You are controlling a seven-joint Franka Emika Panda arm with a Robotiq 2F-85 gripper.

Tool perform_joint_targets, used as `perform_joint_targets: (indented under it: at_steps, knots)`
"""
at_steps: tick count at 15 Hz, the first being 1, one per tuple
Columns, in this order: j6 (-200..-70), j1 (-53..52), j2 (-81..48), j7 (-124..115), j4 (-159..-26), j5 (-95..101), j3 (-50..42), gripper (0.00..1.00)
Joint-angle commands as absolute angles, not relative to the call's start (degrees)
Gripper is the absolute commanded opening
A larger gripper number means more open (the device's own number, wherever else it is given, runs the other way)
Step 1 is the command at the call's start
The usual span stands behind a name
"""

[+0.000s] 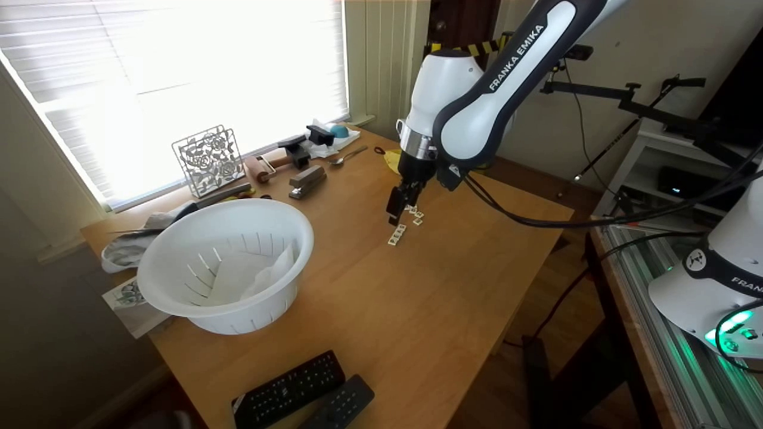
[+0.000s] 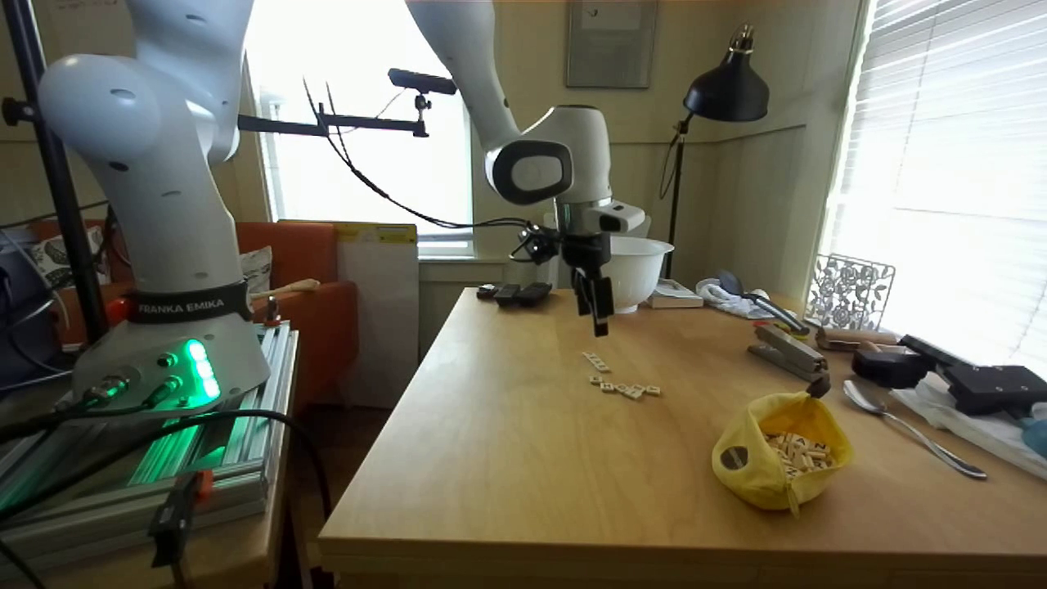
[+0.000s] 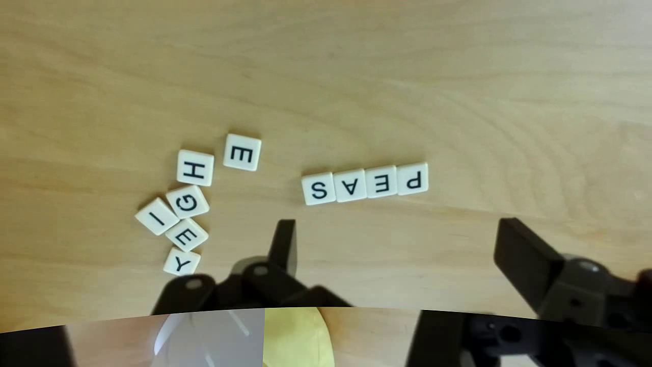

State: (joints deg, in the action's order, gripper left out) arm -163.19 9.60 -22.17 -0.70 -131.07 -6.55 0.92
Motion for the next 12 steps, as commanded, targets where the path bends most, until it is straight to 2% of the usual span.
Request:
perform_joint_targets:
  at_steps: [1,12]
  knots:
    - [-160.35,8.74,-18.90,-0.28,-132.56,-7.25,0.30,1.00]
    - [-161.26,8.45,-20.32,-0.34,-131.59,-7.18,-0.02,1.00]
